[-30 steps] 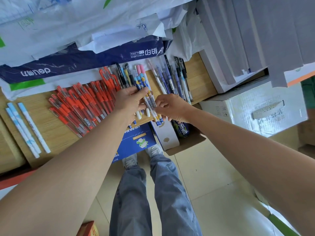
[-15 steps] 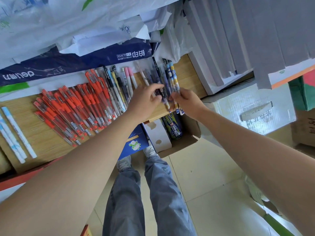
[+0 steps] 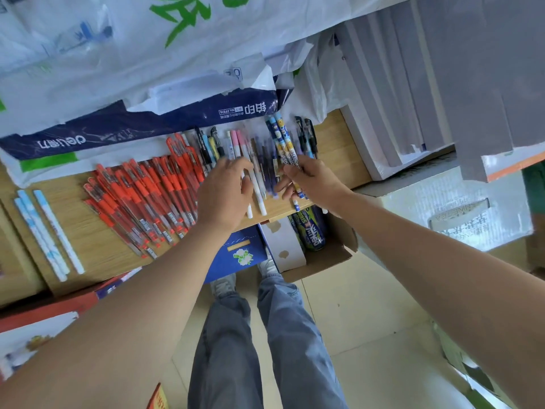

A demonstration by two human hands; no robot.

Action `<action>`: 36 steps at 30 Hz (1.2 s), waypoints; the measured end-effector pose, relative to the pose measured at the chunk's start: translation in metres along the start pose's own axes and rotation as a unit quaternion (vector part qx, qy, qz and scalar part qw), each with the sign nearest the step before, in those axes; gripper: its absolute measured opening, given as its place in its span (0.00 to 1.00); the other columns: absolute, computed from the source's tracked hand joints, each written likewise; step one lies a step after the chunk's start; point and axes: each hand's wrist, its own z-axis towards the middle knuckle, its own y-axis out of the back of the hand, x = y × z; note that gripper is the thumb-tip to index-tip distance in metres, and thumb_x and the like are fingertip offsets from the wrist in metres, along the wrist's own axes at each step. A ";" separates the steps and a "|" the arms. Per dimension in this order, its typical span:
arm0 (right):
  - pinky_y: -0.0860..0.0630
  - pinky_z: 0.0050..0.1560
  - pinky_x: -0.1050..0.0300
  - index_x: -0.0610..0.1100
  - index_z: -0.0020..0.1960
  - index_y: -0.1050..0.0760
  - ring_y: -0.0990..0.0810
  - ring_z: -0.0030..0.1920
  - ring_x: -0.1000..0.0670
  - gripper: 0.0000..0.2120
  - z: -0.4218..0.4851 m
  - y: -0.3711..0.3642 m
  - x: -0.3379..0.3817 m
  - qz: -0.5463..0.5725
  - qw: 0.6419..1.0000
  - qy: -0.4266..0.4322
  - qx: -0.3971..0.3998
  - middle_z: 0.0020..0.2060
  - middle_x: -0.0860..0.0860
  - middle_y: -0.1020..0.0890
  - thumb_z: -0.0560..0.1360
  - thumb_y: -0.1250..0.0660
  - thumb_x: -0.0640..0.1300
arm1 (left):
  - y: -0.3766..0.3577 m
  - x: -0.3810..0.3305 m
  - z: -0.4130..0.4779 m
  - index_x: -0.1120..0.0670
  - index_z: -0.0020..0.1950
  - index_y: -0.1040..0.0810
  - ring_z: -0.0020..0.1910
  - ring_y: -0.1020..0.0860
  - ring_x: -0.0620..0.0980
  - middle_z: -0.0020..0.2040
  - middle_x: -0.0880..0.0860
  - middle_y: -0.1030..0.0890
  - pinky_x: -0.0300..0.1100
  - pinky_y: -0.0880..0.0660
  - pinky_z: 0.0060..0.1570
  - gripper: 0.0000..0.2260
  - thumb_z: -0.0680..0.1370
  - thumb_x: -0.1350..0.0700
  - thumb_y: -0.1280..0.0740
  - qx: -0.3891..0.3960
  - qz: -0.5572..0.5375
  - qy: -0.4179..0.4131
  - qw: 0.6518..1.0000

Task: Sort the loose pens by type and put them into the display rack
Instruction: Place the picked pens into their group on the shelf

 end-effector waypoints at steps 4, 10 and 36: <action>0.22 0.46 0.51 0.39 0.53 0.27 0.17 0.42 0.47 0.09 0.014 -0.034 0.018 0.033 0.999 -0.003 0.036 0.49 0.46 0.18 0.83 0.45 0.42 | 0.011 0.022 -0.004 0.52 0.62 0.25 0.37 0.28 0.50 0.52 0.54 0.25 0.42 0.32 0.34 0.13 0.78 0.58 0.37 -0.005 0.046 0.041 0.998; 0.21 0.52 0.49 0.44 0.48 0.27 0.18 0.51 0.46 0.11 0.029 -0.047 0.019 -0.018 1.000 -0.006 -0.023 0.50 0.46 0.16 0.83 0.46 0.45 | 0.019 0.059 -0.018 0.55 0.56 0.26 0.39 0.23 0.50 0.50 0.53 0.23 0.45 0.25 0.37 0.09 0.77 0.61 0.34 -0.042 -0.026 0.063 0.997; 0.22 0.47 0.53 0.41 0.47 0.27 0.19 0.43 0.48 0.11 0.017 -0.079 0.028 0.004 1.000 0.015 -0.023 0.45 0.45 0.16 0.83 0.45 0.44 | 0.030 0.075 -0.031 0.56 0.55 0.21 0.45 0.23 0.46 0.45 0.47 0.21 0.33 0.29 0.44 0.08 0.80 0.55 0.36 -0.044 -0.227 0.123 0.965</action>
